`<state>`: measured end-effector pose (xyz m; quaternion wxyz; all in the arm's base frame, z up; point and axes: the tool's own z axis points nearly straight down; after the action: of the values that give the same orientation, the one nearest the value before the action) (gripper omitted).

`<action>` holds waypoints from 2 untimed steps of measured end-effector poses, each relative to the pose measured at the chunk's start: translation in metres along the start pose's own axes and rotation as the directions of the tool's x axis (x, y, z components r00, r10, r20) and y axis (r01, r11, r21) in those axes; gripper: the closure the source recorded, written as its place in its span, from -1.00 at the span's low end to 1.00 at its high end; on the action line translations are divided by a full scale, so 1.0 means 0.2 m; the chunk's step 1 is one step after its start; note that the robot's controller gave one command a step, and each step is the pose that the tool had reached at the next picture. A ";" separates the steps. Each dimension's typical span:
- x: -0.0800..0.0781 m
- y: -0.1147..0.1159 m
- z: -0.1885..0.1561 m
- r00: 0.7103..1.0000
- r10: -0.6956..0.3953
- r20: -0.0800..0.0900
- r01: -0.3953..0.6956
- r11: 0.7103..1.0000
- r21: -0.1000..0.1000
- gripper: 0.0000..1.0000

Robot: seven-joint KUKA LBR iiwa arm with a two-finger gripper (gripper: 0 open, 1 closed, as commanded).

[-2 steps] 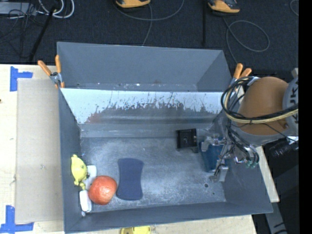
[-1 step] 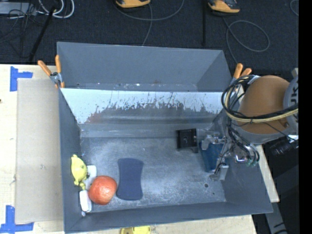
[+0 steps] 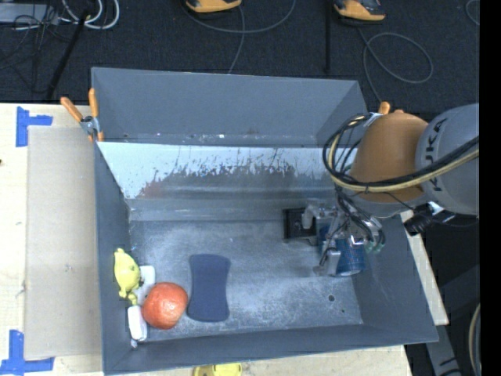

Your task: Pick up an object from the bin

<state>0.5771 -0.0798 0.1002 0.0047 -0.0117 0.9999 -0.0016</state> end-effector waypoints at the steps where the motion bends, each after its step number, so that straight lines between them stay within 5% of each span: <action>1: -0.07 -0.20 0.12 0.992 -0.125 0.005 0.125 0.991 -0.038 1.00; 2: -0.07 -0.20 0.12 0.992 -0.125 0.006 0.125 0.991 -0.037 1.00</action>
Offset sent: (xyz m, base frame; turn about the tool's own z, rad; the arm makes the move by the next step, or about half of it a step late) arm 0.0000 0.0000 0.0000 0.0000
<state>0.5915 -0.1192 0.0771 0.0059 -0.0747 0.9970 0.0170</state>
